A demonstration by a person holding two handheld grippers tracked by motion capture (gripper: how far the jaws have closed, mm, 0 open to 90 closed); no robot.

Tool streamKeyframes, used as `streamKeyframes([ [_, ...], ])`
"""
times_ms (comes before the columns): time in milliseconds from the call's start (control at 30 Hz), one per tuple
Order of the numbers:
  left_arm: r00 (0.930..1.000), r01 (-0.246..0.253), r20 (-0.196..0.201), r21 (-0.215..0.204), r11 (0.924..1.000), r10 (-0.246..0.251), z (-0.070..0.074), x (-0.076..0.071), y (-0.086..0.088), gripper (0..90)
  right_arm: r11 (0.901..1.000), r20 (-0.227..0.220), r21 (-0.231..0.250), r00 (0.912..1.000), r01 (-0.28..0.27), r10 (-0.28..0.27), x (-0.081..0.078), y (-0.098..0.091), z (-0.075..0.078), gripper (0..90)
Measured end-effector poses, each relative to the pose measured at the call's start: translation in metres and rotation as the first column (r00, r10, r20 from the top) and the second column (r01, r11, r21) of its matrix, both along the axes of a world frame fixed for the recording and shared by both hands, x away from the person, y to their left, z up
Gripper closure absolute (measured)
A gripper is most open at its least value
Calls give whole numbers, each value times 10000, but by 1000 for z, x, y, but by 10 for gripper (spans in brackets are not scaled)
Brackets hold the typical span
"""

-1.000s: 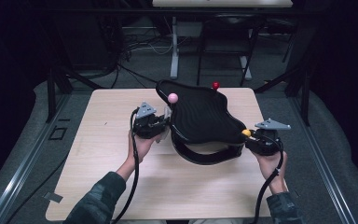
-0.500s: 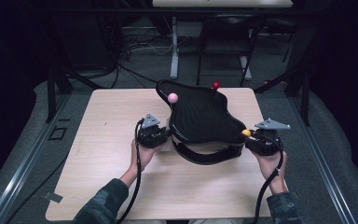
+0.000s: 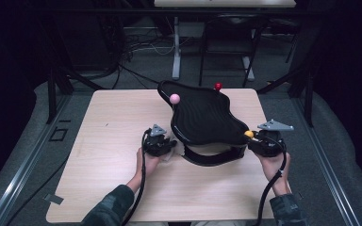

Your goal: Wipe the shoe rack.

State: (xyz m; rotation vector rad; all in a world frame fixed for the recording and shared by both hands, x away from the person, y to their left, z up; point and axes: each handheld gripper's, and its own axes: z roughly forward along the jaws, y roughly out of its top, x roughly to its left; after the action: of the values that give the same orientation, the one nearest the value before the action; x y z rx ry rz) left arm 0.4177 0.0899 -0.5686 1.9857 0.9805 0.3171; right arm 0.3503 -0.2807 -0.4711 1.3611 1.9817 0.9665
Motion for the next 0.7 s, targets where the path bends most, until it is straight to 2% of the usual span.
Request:
streamKeyframes([
  [67, 9998, 1, -212, 95, 10000, 1, -8, 0, -1, 760, 10000, -3, -4, 10000, 0, 0, 0, 0, 0, 597],
  [100, 9998, 0, -190, 216, 9998, 4, -10, 0, -1, 760, 10000, -2, -8, 10000, 1, -1, 0, 0, 0, 597],
  [133, 9998, -70, -171, 124, 9999, 73, -12, 0, -2, 759, 10000, -6, -4, 10000, -2, 2, 0, 0, 0, 597],
  [300, 9999, -52, -139, 185, 9998, 55, -11, 0, -2, 760, 10000, -4, -4, 10000, 11, -11, 0, 0, 0, 596],
  [533, 9999, -26, 102, -151, 9999, 28, 2, -2, 1, 761, 10000, -4, -12, 10000, 8, -8, 0, 0, 0, 597],
  [700, 9990, 92, 446, -296, 9995, -79, 20, -4, 4, 760, 10000, -10, -10, 10000, 15, -15, 0, 1, 0, 596],
])
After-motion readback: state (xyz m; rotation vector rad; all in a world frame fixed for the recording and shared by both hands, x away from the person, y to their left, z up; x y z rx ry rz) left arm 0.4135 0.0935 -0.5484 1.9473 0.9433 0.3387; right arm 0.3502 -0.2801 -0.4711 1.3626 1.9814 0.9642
